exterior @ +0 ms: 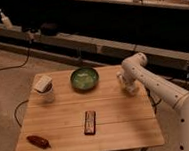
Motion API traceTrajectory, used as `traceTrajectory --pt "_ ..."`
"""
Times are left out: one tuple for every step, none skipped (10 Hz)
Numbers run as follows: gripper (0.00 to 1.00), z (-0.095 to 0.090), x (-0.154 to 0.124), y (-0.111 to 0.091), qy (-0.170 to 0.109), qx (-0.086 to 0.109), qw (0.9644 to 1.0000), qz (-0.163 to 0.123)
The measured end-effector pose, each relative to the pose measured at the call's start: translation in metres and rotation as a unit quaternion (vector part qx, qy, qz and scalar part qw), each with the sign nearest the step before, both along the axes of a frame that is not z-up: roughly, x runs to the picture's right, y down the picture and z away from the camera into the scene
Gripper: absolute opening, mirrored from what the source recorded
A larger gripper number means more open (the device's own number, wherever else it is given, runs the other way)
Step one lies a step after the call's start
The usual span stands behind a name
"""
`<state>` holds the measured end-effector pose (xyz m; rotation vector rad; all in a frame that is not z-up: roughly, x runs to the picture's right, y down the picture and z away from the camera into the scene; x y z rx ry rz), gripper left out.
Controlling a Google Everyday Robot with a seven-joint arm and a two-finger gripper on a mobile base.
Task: Place the bottle in the ceramic bowl
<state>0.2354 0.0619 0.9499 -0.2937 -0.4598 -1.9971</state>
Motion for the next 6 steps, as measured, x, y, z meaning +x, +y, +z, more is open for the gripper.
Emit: traceTrajectory --pt "0.07 -0.001 -0.003 -0.006 -0.006 0.002 1.0 0.002" --pt "0.01 -0.003 -0.006 -0.016 -0.016 0.006 0.9998 0.006" --pt "0.0 -0.004 -0.008 -0.027 -0.024 0.012 0.9996 0.01" --pt "0.0 -0.008 -0.013 -0.055 -0.05 0.032 0.9981 0.017" --pt "0.0 -0.011 -0.021 -0.084 -0.073 0.051 0.9958 0.02" --pt "0.0 -0.015 -0.03 -0.107 -0.092 0.067 0.9933 0.02"
